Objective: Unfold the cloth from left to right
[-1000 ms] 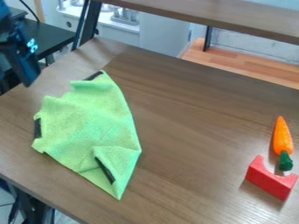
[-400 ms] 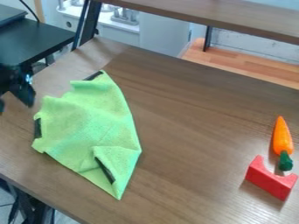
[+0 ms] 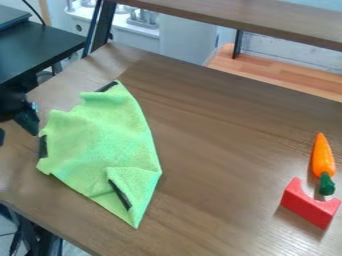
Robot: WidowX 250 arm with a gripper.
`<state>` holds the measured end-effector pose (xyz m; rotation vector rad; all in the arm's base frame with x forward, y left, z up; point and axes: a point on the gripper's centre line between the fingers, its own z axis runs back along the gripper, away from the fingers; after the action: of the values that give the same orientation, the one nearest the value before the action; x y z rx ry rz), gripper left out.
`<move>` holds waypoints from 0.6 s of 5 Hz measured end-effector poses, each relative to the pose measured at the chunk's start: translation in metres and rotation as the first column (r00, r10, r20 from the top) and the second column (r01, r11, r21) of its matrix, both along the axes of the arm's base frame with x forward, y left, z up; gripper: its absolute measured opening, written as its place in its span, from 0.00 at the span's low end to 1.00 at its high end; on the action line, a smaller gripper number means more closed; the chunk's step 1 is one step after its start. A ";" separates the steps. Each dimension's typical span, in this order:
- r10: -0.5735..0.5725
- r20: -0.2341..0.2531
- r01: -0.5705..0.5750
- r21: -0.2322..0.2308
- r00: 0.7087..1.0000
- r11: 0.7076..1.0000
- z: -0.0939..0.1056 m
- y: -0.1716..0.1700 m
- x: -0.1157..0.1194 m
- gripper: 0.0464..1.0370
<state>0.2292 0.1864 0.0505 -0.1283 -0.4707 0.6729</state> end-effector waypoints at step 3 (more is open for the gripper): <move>-0.033 -0.040 0.035 0.034 0.999 0.999 -0.016 -0.025 0.020 0.94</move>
<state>0.2490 0.1613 0.0348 -0.0904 -0.4416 0.6325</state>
